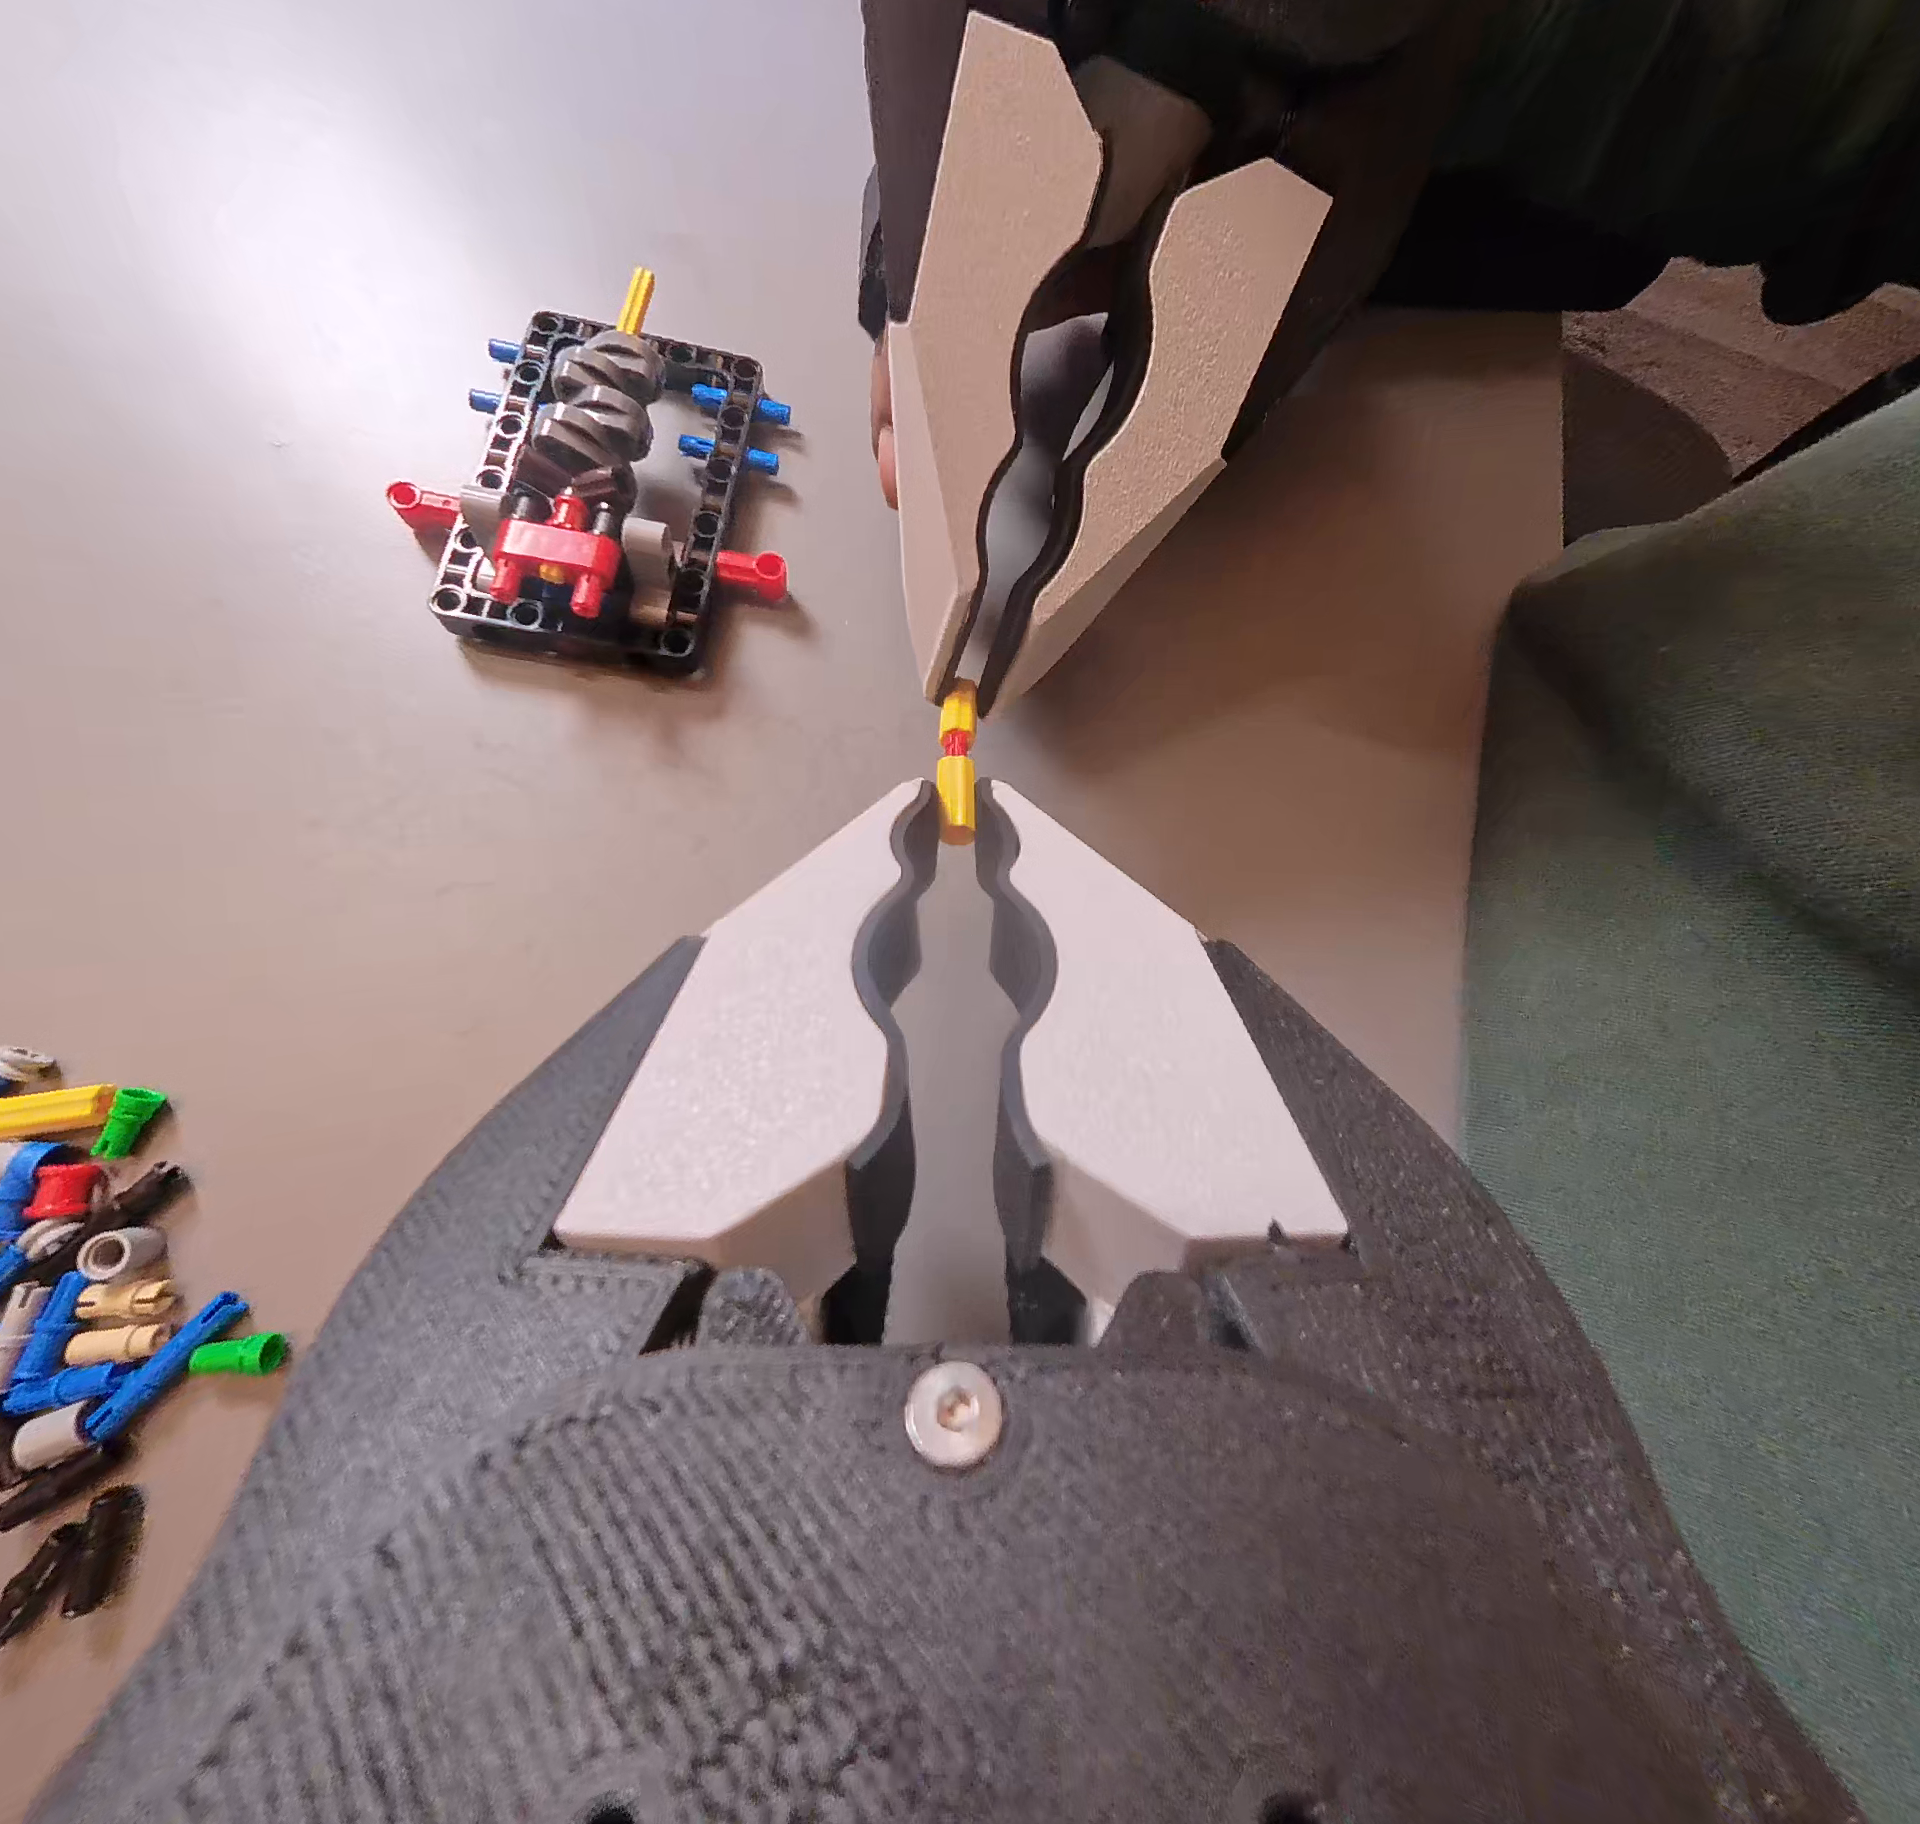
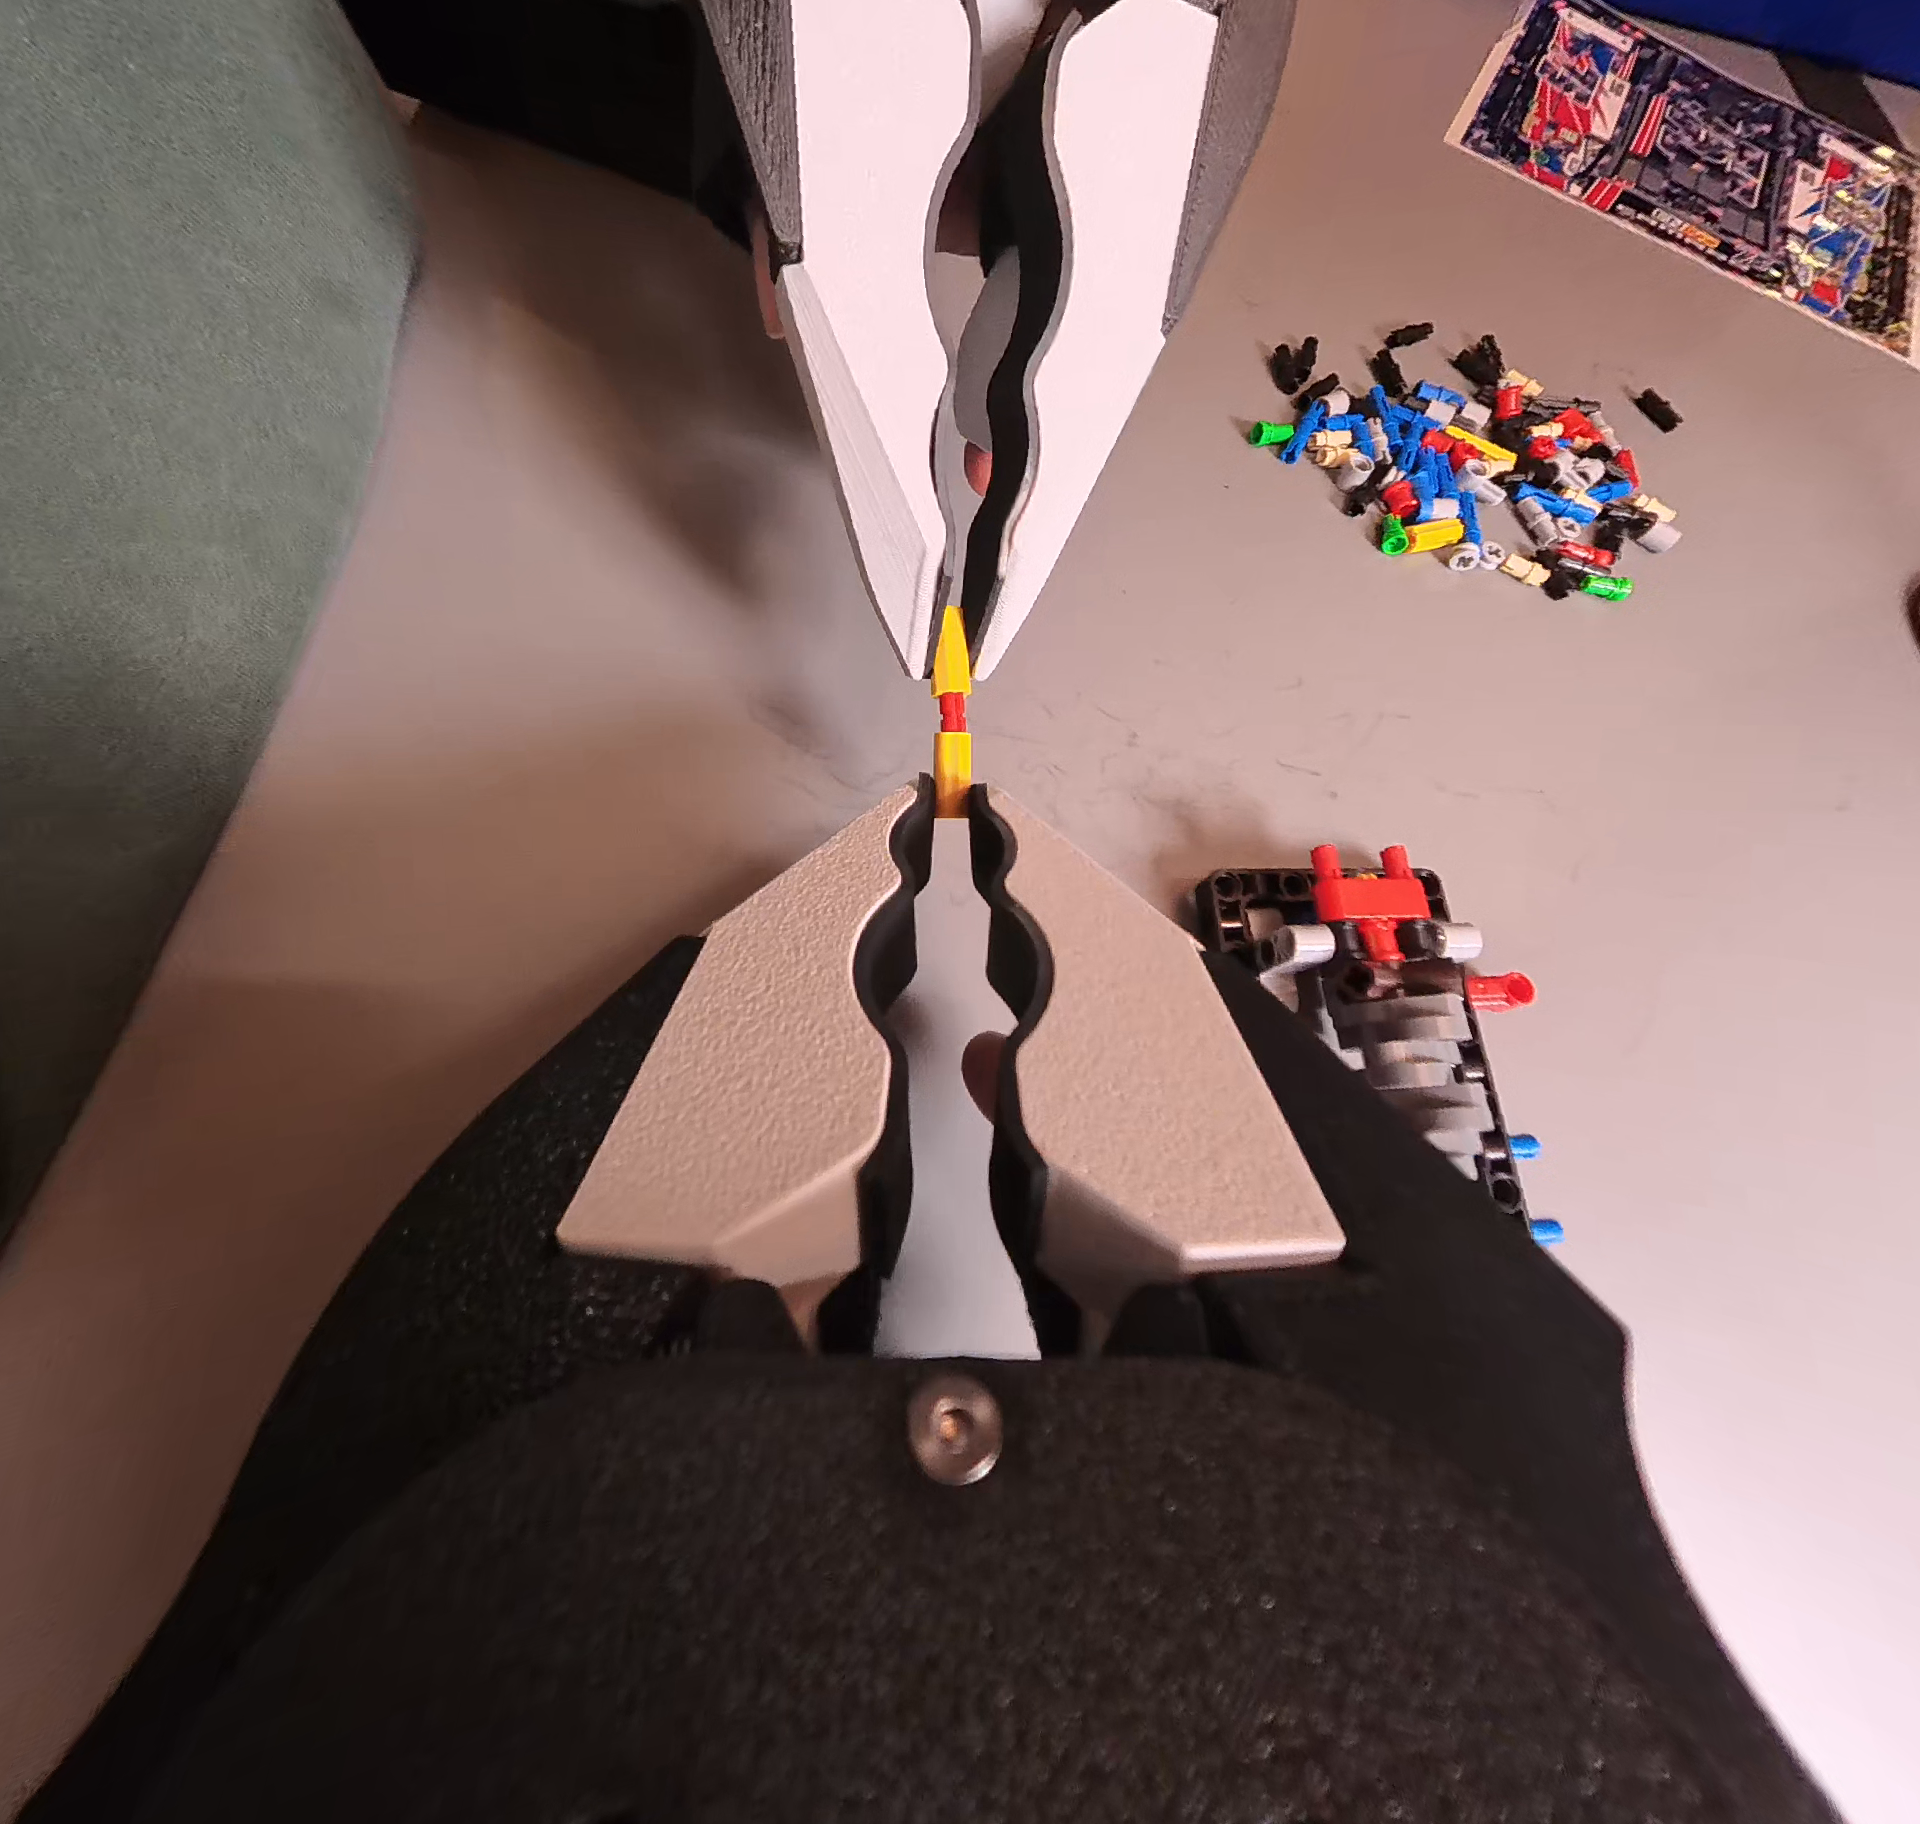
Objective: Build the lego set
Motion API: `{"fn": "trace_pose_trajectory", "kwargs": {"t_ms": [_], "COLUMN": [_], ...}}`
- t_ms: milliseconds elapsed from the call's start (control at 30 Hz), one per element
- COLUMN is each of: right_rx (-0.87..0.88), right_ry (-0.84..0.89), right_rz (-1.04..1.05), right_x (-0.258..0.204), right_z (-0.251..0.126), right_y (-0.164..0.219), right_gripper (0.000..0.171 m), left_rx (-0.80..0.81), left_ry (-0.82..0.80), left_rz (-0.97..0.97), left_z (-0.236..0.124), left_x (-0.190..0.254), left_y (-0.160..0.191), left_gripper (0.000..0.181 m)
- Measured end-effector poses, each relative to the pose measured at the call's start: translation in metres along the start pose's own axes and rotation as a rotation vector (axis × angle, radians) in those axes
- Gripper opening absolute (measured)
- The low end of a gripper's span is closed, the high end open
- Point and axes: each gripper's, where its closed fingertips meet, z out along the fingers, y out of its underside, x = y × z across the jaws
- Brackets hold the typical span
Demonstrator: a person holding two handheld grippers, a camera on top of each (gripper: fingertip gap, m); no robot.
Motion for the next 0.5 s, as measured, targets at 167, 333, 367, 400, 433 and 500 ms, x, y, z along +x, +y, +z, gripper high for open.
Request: {"fn": "trace_pose_trajectory", "kwargs": {"t_ms": [167,333,367,400,433,500], "right_rx": [-0.007,-0.016,-0.019,-0.021,-0.023,-0.025], "right_ry": [-0.003,-0.029,-0.035,-0.044,-0.055,-0.08], "right_rz": [-0.015,0.005,0.008,0.016,0.026,0.053], "right_x": [-0.002,-0.005,-0.006,-0.007,-0.008,-0.01], "right_z": [0.002,0.003,0.003,0.003,0.003,0.004], "right_y": [0.001,0.002,0.003,0.003,0.004,0.004], "right_gripper": [0.005,0.005,0.005,0.005,0.005,0.005], "left_rx": [-0.013,-0.038,-0.042,-0.047,-0.051,-0.058], "left_ry": [0.012,-0.007,-0.01,-0.015,-0.018,-0.022], "left_rz": [0.002,0.069,0.088,0.111,0.131,0.172], "left_z": [0.0,0.002,0.003,0.003,0.004,0.005], "left_x": [0.002,0.004,0.004,0.005,0.006,0.007], "left_y": [0.002,0.005,0.006,0.006,0.007,0.008], "left_gripper": [0.005,0.005,0.005,0.005,0.005,0.005]}}
